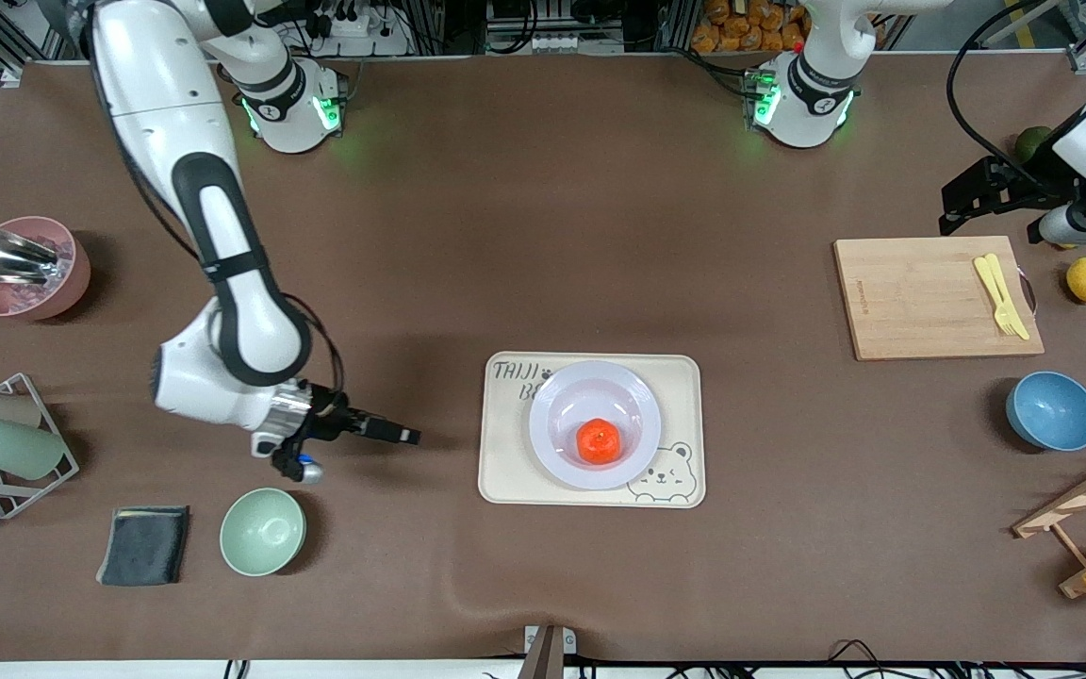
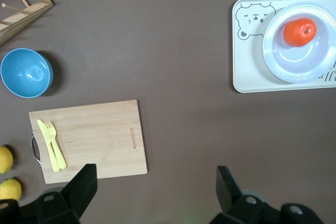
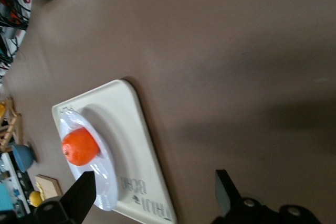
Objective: Place orange and plate with both arms
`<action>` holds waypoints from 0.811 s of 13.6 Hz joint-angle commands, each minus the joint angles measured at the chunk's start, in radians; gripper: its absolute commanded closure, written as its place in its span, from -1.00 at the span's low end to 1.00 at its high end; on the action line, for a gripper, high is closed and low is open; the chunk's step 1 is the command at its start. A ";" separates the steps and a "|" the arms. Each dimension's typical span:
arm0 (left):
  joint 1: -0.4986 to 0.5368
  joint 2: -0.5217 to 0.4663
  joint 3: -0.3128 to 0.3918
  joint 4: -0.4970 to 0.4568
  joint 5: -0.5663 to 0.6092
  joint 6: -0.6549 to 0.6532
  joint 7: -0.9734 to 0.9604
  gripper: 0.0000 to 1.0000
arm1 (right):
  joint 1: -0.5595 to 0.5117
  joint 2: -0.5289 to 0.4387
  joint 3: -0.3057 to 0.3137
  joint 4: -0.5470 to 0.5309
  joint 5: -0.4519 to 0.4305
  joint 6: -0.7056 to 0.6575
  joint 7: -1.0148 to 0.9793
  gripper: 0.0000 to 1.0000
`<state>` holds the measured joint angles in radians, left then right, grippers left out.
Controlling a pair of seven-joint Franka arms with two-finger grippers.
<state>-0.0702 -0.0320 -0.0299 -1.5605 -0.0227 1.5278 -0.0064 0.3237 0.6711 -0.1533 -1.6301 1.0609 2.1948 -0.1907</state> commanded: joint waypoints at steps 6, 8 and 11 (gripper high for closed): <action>0.006 -0.006 -0.004 -0.004 -0.005 0.003 0.013 -1.00 | -0.233 -0.108 0.026 0.118 -0.436 -0.295 0.005 -1.00; 0.006 -0.006 -0.004 -0.004 -0.005 0.005 0.011 -1.00 | -0.314 -0.171 0.102 0.118 -0.522 -0.328 0.005 -1.00; 0.006 -0.006 -0.004 -0.004 -0.005 0.005 0.011 -1.00 | -0.348 -0.260 0.147 0.143 -0.706 -0.336 0.005 -1.00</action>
<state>-0.0701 -0.0318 -0.0300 -1.5612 -0.0227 1.5278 -0.0064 0.0103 0.4813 -0.0577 -1.4884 0.4415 1.8716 -0.1920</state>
